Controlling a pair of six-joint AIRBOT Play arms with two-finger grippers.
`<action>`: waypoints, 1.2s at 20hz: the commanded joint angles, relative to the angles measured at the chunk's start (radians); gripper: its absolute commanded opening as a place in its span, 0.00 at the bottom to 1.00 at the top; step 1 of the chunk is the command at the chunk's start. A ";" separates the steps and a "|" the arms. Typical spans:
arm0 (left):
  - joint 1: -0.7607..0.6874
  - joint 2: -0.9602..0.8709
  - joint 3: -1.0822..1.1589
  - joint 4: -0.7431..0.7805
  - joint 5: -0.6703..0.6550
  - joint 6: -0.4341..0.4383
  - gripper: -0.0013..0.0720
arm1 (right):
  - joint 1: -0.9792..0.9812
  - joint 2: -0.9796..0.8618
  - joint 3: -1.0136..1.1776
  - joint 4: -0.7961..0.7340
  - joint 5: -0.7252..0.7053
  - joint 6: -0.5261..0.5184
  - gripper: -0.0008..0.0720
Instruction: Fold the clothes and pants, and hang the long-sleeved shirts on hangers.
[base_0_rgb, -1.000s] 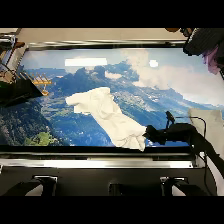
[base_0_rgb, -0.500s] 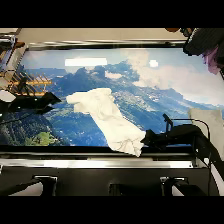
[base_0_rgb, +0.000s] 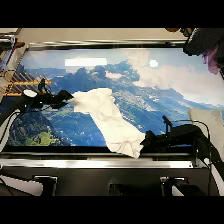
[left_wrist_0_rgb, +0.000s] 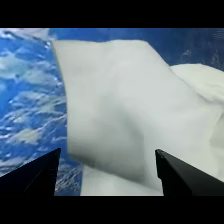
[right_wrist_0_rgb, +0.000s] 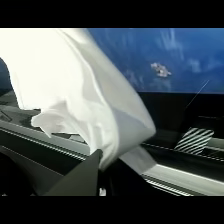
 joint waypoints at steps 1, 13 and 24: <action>-0.024 -0.069 0.044 -0.012 0.010 -0.005 0.72 | 0.001 0.001 0.000 0.000 -0.003 0.004 0.06; 0.012 0.222 0.486 -0.018 -0.130 0.029 0.04 | 0.001 0.130 0.412 -0.138 0.098 -0.051 0.05; 0.156 0.746 0.815 0.225 -0.167 -0.272 0.04 | 0.001 0.386 1.130 -0.150 -0.111 0.069 0.05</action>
